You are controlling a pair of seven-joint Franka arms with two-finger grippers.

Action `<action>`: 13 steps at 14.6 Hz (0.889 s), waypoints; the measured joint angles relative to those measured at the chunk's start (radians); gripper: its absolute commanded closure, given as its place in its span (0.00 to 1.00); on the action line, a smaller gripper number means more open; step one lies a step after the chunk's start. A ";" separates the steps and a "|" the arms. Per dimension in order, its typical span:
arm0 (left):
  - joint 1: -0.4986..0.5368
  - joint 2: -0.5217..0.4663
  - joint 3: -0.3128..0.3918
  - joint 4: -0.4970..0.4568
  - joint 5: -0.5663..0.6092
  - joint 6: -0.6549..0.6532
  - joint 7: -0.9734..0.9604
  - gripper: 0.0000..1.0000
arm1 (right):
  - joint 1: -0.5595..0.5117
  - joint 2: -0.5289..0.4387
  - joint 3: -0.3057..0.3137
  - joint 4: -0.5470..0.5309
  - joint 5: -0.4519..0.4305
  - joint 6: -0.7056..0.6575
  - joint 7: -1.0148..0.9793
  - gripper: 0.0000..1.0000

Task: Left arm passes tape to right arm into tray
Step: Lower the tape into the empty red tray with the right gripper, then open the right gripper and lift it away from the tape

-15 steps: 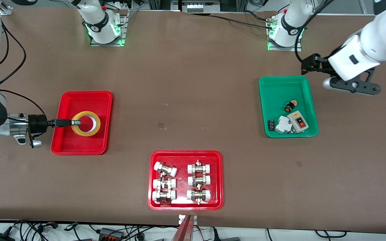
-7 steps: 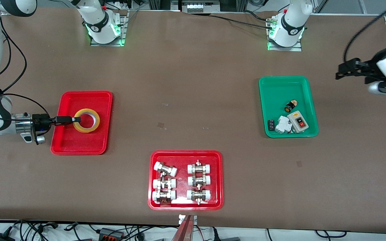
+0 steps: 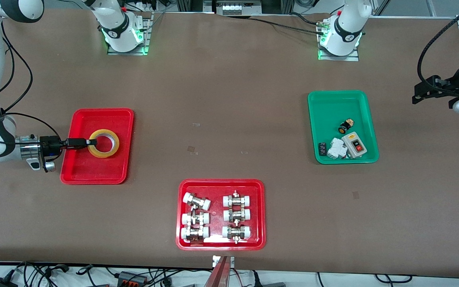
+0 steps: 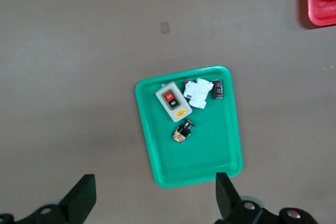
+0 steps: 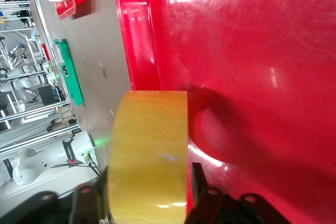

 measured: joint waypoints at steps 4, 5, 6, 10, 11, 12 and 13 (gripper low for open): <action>0.059 -0.038 -0.015 -0.026 0.019 0.024 0.004 0.00 | -0.001 0.018 0.002 0.000 -0.008 0.001 -0.001 0.00; 0.072 -0.050 -0.026 -0.030 0.019 0.024 0.004 0.00 | 0.001 0.019 0.005 0.001 -0.032 0.011 -0.001 0.00; 0.086 -0.061 -0.048 -0.033 0.019 0.022 0.004 0.00 | 0.004 0.018 0.008 0.003 -0.062 0.032 -0.002 0.00; 0.109 -0.097 -0.114 -0.046 0.020 -0.004 -0.014 0.00 | 0.054 -0.035 0.018 0.034 -0.254 0.109 -0.003 0.00; 0.109 -0.102 -0.117 -0.052 0.020 -0.005 -0.023 0.00 | 0.074 -0.071 0.018 0.040 -0.312 0.114 0.016 0.00; 0.109 -0.102 -0.118 -0.055 0.020 -0.005 -0.029 0.00 | 0.092 -0.114 0.018 0.043 -0.369 0.114 0.063 0.00; 0.109 -0.101 -0.118 -0.057 0.020 -0.005 -0.037 0.00 | 0.104 -0.157 0.018 0.043 -0.427 0.110 0.119 0.00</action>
